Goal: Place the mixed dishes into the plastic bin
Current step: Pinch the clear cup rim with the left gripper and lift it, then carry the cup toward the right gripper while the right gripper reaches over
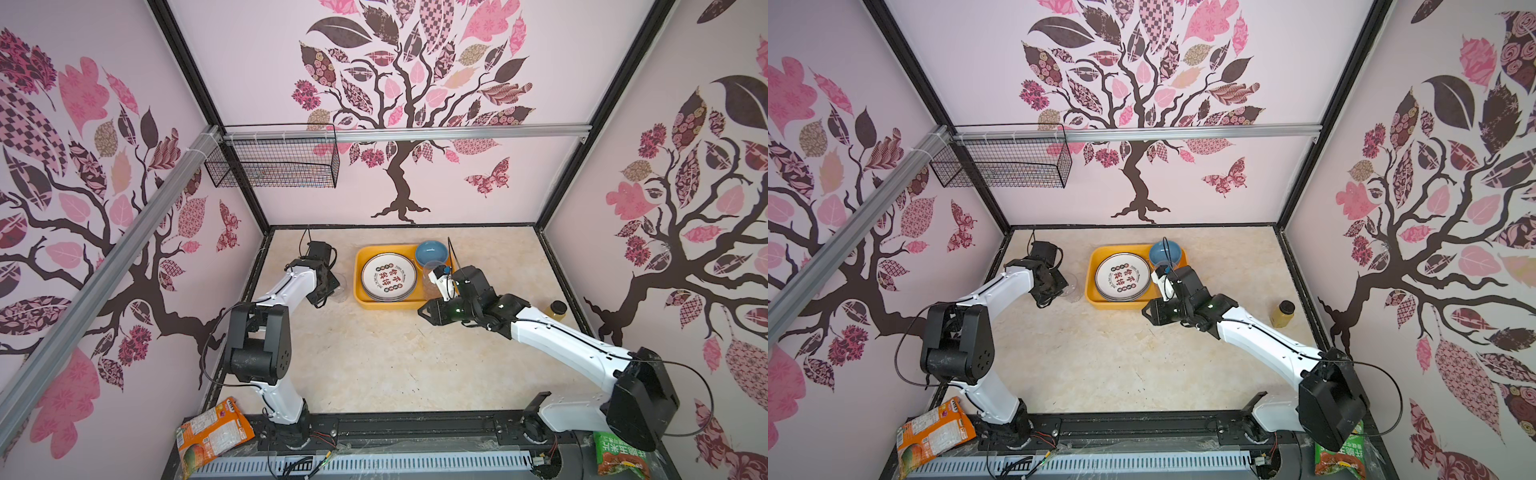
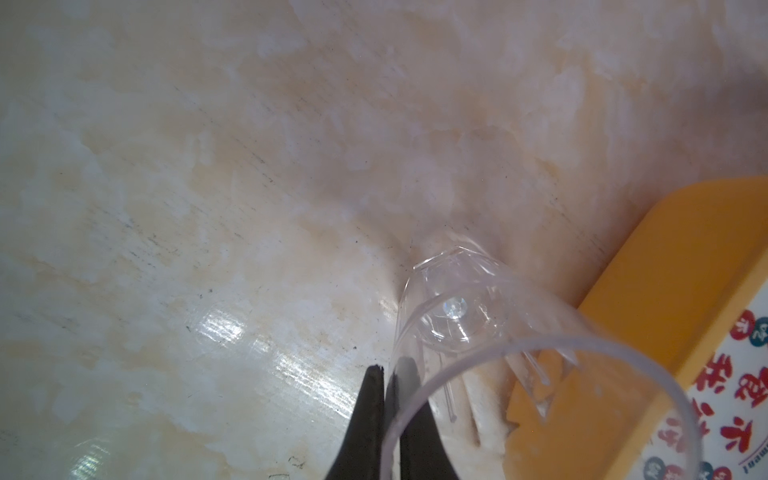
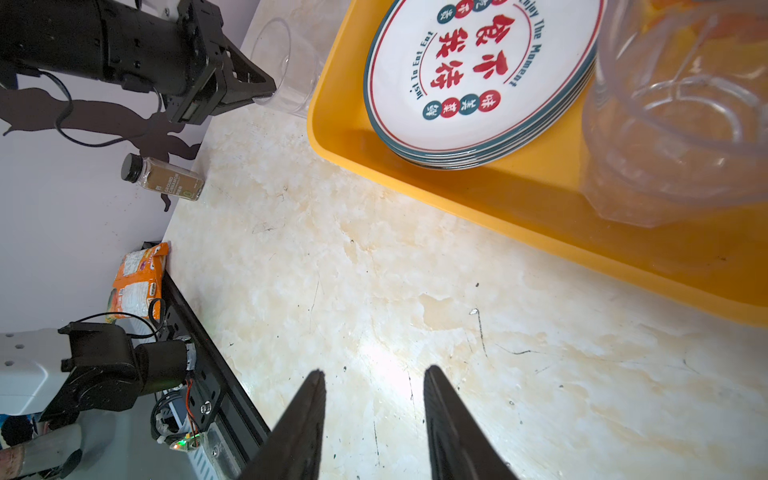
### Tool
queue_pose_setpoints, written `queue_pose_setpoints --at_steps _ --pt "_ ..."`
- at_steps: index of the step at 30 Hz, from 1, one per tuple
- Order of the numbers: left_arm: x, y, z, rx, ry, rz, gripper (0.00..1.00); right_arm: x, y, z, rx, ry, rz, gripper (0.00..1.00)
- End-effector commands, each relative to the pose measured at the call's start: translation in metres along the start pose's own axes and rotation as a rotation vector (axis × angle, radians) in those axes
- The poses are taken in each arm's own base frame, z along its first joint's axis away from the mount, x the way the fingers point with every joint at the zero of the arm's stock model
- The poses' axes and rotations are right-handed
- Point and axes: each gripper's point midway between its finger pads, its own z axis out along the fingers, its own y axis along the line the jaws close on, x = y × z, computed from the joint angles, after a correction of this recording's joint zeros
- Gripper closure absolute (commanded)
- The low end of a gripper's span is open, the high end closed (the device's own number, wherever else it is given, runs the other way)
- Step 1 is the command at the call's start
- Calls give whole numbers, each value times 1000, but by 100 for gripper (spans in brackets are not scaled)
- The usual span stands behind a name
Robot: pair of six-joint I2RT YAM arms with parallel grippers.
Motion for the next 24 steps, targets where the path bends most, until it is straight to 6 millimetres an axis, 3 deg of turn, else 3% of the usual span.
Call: queue_pose_setpoints --at_steps 1,14,24 --pt "-17 -2 -27 27 -78 5 99 -10 5 -14 12 -42 -2 57" --pt "-18 -17 -78 178 -111 77 100 -34 2 -36 93 -137 -14 57" --pt "20 -50 -112 330 -59 235 100 -57 -7 -47 222 -131 24 56"
